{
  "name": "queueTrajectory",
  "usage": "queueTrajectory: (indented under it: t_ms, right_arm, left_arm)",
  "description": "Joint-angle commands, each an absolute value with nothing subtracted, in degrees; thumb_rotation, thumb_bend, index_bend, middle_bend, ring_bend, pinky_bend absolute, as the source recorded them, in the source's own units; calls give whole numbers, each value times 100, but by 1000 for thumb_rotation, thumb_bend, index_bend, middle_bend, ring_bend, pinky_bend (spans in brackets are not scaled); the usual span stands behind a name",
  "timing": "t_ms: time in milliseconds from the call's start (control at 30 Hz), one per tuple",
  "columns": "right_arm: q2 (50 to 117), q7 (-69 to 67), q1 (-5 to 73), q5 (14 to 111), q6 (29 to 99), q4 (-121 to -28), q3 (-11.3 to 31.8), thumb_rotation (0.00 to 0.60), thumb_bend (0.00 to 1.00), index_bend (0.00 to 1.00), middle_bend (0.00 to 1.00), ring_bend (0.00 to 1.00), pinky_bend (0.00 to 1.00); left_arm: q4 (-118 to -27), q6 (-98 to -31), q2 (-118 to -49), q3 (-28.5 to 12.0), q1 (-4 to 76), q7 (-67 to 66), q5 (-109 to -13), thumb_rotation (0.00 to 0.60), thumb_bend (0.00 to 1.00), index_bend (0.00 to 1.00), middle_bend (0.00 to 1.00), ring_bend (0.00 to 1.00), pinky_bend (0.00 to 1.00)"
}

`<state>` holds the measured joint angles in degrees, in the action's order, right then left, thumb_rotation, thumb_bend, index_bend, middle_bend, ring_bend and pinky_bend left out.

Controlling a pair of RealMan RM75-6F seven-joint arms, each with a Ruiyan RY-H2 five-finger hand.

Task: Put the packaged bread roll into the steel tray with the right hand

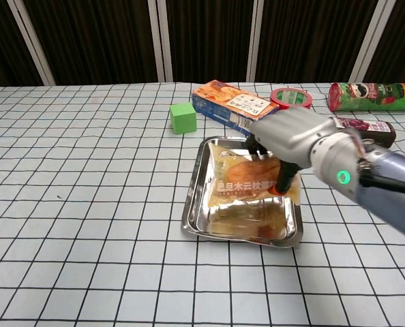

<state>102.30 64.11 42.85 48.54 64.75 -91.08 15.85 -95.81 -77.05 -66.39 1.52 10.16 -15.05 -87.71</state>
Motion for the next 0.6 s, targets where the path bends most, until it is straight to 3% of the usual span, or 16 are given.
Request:
queueTrajectory:
  t_ms: [33, 133, 167, 267, 333, 433, 600]
  right_arm:
    - [10714, 6736, 4737, 4374, 6403, -8510, 1816, 600, 290, 505, 462, 369, 492]
    - [10772, 6741, 4817, 4322, 6445, -8356, 1802, 600, 290, 310, 358, 316, 490]
    - [10769, 6731, 4830, 4323, 6479, -8341, 1785, 600, 289, 189, 277, 254, 473]
    - [10671, 6772, 4809, 4246, 6637, -8504, 1745, 600, 289, 1, 55, 51, 351]
    - [10569, 6848, 4784, 4147, 6765, -8738, 1731, 600, 289, 0, 2, 1, 254]
    - [10381, 7040, 4723, 4064, 7046, -9167, 1663, 600, 288, 0, 0, 0, 167]
    - [9844, 7502, 4448, 4019, 7855, -10279, 1307, 600, 288, 0, 0, 0, 139]
  left_arm:
    - [-9576, -7691, -6643, 146, 1021, -1506, -8748, 600, 82, 0, 0, 0, 92]
    - [-9570, -7665, -6651, 153, 1027, -1520, -8733, 600, 83, 0, 0, 0, 92]
    - [-9570, -7655, -6655, 155, 1030, -1526, -8728, 600, 82, 0, 0, 0, 92]
    - [-9567, -7636, -6679, 152, 1040, -1573, -8710, 600, 82, 0, 0, 0, 92]
    - [-9572, -7614, -6698, 155, 1049, -1614, -8701, 600, 82, 0, 0, 0, 92]
    - [-9579, -7602, -6720, 164, 1053, -1668, -8703, 600, 83, 0, 0, 0, 92]
    - [-9599, -7650, -6717, 172, 1031, -1689, -8715, 600, 83, 0, 0, 0, 92]
